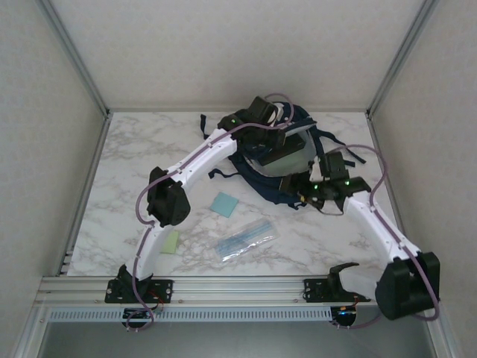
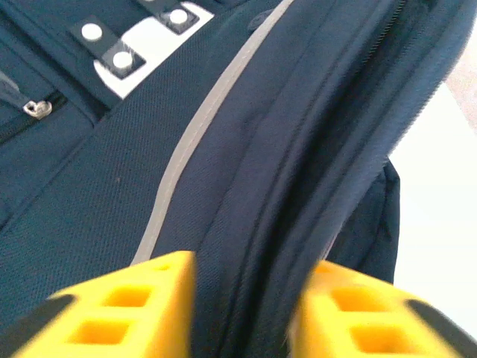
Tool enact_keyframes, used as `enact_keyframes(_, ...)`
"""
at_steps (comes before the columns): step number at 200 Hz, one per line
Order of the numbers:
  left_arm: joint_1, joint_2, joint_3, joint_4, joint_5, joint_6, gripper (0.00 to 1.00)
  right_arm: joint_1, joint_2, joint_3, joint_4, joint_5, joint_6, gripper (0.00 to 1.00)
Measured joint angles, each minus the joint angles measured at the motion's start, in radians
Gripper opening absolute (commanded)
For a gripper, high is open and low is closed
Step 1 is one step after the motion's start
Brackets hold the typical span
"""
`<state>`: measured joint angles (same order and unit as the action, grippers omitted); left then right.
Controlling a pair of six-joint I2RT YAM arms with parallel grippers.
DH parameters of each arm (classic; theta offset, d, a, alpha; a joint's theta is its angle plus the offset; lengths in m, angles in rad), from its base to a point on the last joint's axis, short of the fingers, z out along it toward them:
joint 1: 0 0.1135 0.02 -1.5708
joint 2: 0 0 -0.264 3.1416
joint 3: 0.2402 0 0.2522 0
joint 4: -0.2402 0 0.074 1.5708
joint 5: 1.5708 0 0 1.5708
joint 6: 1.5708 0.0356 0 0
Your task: Pack the student bag
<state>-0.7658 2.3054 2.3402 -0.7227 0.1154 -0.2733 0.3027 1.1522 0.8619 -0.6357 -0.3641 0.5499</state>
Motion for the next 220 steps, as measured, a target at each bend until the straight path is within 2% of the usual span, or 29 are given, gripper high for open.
enact_keyframes(29, 0.003, -0.04, -0.088, 0.013, 0.018, -0.047, 0.84, 0.129, -0.086, -0.097, -0.042, 0.027, 0.035, 0.73)
enact_keyframes(67, 0.003, -0.176, -0.316, 0.078, 0.029, -0.08, 0.86, 0.28, -0.088, -0.219, -0.018, 0.104, 0.111, 0.71)
enact_keyframes(79, 0.004, -0.242, -0.41, 0.111, 0.016, -0.093, 0.96, 0.325, -0.077, -0.239, 0.003, 0.127, 0.131, 0.71)
enact_keyframes(90, 0.005, -0.311, -0.496, 0.131, -0.004, -0.098, 1.0, 0.361, -0.063, -0.249, 0.032, 0.143, 0.146, 0.71)
enact_keyframes(148, 0.011, -0.638, -0.898, 0.271, -0.115, -0.158, 1.0, 0.523, 0.105, -0.248, 0.138, 0.26, 0.172, 0.68)
enact_keyframes(199, 0.011, -0.764, -1.183, 0.37, -0.175, -0.224, 1.0, 0.587, 0.247, -0.189, 0.108, 0.38, 0.193, 0.68)
enact_keyframes(209, 0.011, -0.776, -1.216, 0.377, -0.185, -0.229, 1.0, 0.59, 0.267, -0.176, 0.099, 0.393, 0.201, 0.66)
enact_keyframes(220, 0.011, -0.785, -1.241, 0.383, -0.195, -0.231, 1.0, 0.592, 0.29, -0.158, 0.081, 0.407, 0.214, 0.56)
